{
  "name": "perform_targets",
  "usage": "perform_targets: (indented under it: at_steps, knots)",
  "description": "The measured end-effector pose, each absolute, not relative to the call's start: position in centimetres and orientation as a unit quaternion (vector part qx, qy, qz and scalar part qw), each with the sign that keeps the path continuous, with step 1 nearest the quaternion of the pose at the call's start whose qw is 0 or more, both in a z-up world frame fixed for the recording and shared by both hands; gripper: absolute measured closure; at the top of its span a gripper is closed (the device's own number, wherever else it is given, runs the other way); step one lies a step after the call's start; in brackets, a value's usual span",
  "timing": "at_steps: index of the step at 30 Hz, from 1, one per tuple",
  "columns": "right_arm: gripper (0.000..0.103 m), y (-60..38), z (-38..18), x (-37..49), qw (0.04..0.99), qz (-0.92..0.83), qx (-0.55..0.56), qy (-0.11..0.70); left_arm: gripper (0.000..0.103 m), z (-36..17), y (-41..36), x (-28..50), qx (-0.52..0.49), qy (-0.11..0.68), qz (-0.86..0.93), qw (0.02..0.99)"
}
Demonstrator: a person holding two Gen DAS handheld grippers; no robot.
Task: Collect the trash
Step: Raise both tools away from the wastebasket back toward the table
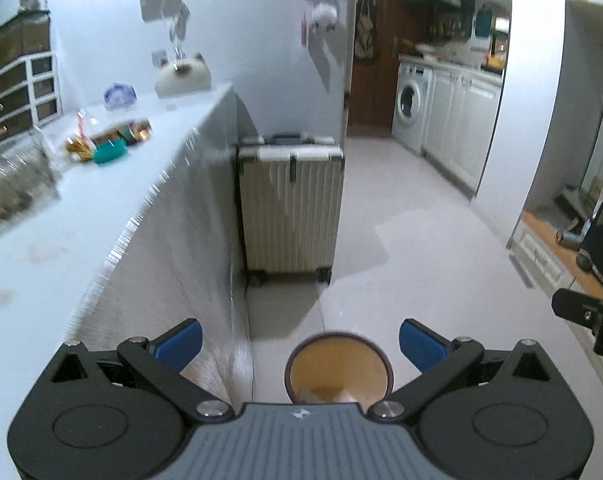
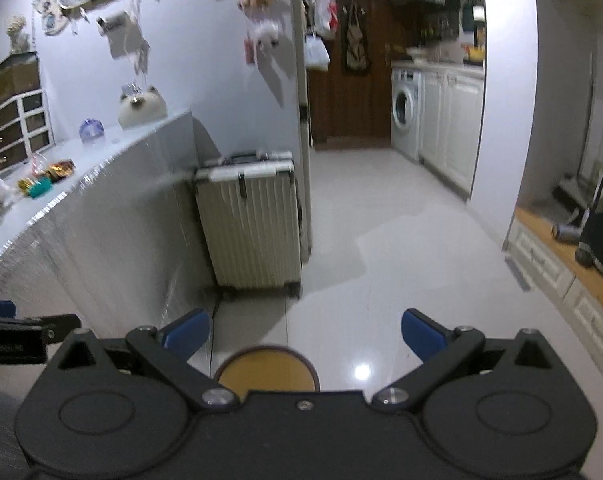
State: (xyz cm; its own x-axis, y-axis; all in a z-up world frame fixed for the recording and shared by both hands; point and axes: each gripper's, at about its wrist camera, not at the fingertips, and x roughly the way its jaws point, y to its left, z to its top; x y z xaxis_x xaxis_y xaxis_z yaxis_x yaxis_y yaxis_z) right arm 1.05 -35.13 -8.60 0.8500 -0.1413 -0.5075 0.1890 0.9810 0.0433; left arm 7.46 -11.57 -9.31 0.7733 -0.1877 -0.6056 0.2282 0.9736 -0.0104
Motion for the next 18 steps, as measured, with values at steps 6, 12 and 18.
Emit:
perform_targets:
  at_steps: [6, 12, 18]
  knots:
    - [0.0, -32.5, -4.4, -1.3, 0.977, -0.068, 0.027, 0.201, 0.0, -4.8, -8.3, 3.9, 0.023, 0.262, -0.104, 0.959]
    - [0.0, -28.9, -1.3, -2.4, 0.987, -0.037, 0.009, 0.157, 0.0, -1.9, -4.5, 1.2, 0.033, 0.229, -0.066, 0.971]
    - [0.0, -24.9, 0.1, -1.6, 0.989, 0.017, 0.012, 0.148, 0.0, -0.1, 0.5, 0.1, 0.017, 0.205, -0.022, 0.978]
